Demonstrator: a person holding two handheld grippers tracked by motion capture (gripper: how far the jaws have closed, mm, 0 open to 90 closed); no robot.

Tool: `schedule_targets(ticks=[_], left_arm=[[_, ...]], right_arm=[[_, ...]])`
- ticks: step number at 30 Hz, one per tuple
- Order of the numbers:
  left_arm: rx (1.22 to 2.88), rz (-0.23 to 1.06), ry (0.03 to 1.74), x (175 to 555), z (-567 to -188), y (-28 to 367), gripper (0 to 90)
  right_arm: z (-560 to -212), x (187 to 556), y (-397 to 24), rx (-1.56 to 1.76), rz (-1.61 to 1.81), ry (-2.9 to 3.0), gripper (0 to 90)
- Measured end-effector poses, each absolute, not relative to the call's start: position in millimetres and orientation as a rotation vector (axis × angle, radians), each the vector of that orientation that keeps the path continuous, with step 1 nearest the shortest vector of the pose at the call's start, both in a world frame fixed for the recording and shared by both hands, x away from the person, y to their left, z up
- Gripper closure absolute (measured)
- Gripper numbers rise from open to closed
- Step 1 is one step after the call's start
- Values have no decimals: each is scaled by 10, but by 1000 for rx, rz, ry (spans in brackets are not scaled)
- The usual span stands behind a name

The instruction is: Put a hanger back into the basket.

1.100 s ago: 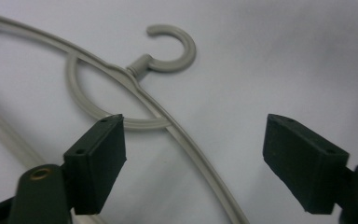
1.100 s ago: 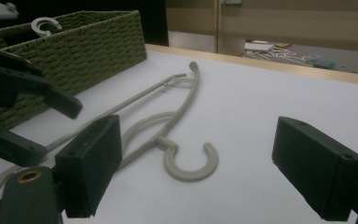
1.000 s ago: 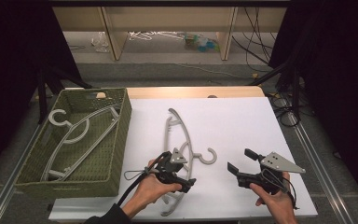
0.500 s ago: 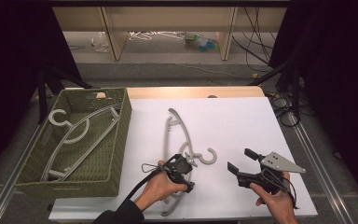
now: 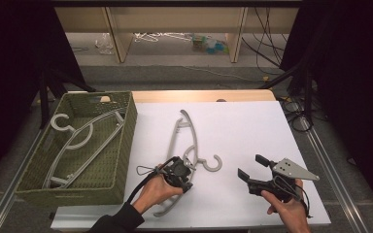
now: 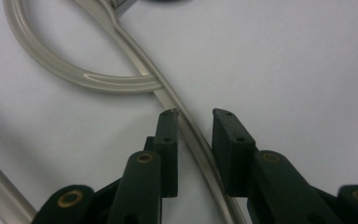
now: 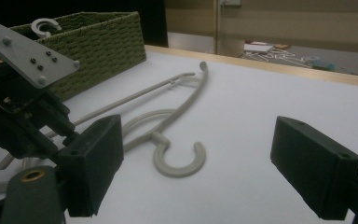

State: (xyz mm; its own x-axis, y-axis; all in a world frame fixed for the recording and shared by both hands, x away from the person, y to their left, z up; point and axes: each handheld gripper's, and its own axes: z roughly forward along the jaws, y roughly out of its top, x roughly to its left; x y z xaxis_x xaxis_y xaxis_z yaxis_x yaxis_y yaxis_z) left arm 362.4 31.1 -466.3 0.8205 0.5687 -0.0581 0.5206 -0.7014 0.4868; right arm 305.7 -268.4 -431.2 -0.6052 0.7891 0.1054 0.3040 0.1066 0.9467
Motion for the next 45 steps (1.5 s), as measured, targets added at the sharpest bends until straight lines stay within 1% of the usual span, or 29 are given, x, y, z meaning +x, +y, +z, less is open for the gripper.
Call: schedule_targets(ticks=[2, 3, 5, 6, 8, 10, 11, 14, 16, 19, 20, 21, 22, 23, 25, 27, 29, 31, 32, 38, 41, 43, 45], left_arm=[[2539, 117, 811, 3656, -4659, 302, 700], [2575, 102, 826, 3706, -4663, 298, 649], [2530, 91, 878, 3716, -4679, 261, 640], [2559, 91, 858, 3730, -4669, 271, 647], [2557, 73, 861, 3759, -4669, 295, 663], [2540, 29, 888, 3798, -4668, 317, 687], [2486, 16, 924, 3800, -4689, 314, 714], [2502, 13, 882, 3844, -4692, 354, 811], [2562, 26, 825, 3843, -4668, 343, 794], [2606, 56, 808, 3844, -4649, 280, 810], [2610, 48, 818, 3853, -4644, 268, 797], [2599, 26, 823, 3871, -4638, 263, 763], [2588, 33, 835, 3872, -4648, 240, 716], [2607, 34, 827, 3876, -4643, 221, 721], [2636, 45, 815, 3874, -4636, 178, 702], [2678, 48, 791, 3892, -4625, 163, 707], [2685, 33, 797, 3922, -4623, 154, 730], [2669, 28, 816, 3941, -4629, 158, 791], [2670, 14, 812, 3952, -4628, 170, 804], [2620, -12, 771, 3963, -4636, 267, 814], [2559, -35, 778, 3978, -4622, 364, 814], [2468, -74, 823, 3964, -4592, 434, 814], [2441, -83, 810, 3960, -4539, 520, 814]], right_arm=[[-4313, 3063, -2684, 1056, 1500, 1973, 179], [-4316, 3063, -2686, 1050, 1496, 1971, 179], [-4315, 3063, -2684, 1051, 1498, 1976, 179], [-4309, 3058, -2682, 1060, 1493, 1973, 179], [-4319, 3063, -2675, 1051, 1505, 1975, 179], [-4318, 3059, -2672, 1061, 1501, 1979, 179], [-4312, 3062, -2671, 1052, 1501, 1970, 179], [-4313, 3054, -2669, 1052, 1515, 1980, 180], [-4313, 3061, -2683, 1057, 1499, 1976, 180], [-4316, 3060, -2686, 1060, 1496, 1984, 180], [-4316, 3059, -2687, 1064, 1491, 1985, 180], [-4317, 3064, -2683, 1061, 1499, 1978, 180], [-4316, 3066, -2680, 1057, 1505, 1971, 180], [-4318, 3066, -2676, 1053, 1508, 1971, 180], [-4318, 3059, -2674, 1054, 1506, 1980, 180], [-4316, 3065, -2674, 1053, 1509, 1970, 180], [-4315, 3059, -2672, 1057, 1506, 1979, 181], [-4309, 3054, -2672, 1052, 1510, 1979, 181], [-4301, 3051, -2679, 1051, 1494, 1977, 181], [-4303, 3054, -2679, 1051, 1495, 1977, 181], [-4316, 3061, -2685, 1052, 1501, 1964, 181], [-4308, 3065, -2698, 1061, 1502, 1968, 182], [-4308, 3063, -2708, 1060, 1492, 1974, 181]])
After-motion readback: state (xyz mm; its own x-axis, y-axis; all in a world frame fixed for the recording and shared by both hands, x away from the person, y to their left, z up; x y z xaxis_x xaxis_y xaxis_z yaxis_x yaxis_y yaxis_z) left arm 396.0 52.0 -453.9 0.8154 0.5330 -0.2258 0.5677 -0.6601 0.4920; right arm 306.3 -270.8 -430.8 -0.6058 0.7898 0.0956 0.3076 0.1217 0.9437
